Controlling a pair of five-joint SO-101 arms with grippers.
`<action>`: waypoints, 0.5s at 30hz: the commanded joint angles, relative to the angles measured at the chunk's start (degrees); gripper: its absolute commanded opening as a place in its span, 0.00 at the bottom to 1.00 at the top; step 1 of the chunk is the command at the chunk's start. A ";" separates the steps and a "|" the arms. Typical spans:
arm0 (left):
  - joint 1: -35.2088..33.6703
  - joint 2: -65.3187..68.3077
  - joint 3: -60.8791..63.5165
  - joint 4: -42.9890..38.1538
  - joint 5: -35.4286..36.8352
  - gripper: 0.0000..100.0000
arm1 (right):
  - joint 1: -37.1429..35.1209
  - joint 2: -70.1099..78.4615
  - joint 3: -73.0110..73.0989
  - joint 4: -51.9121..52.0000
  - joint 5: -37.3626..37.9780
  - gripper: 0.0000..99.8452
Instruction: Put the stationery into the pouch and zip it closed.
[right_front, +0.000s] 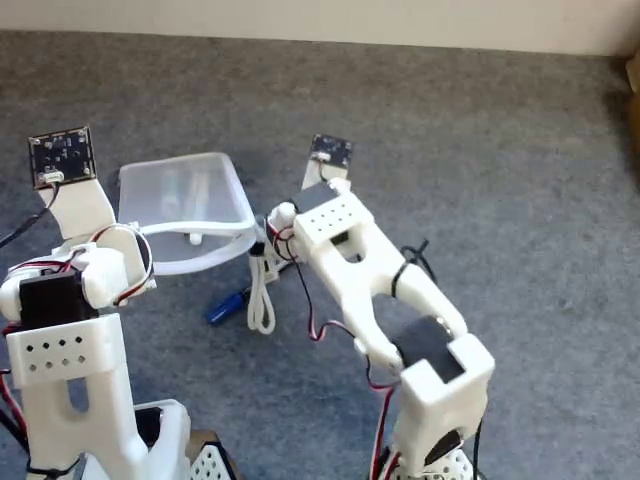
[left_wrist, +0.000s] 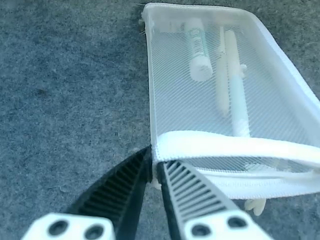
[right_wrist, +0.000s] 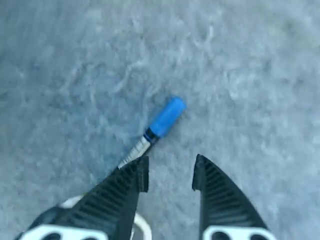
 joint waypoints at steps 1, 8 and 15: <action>-0.66 0.13 -0.57 -1.32 -0.35 0.01 | 1.36 1.89 -6.64 0.66 -0.62 0.14; -0.66 0.13 -0.57 -1.23 -0.35 0.01 | 2.95 9.80 -13.67 1.01 -0.18 0.14; -0.66 0.13 -0.57 -1.14 -0.35 0.01 | 2.86 15.43 -17.80 3.47 -0.09 0.12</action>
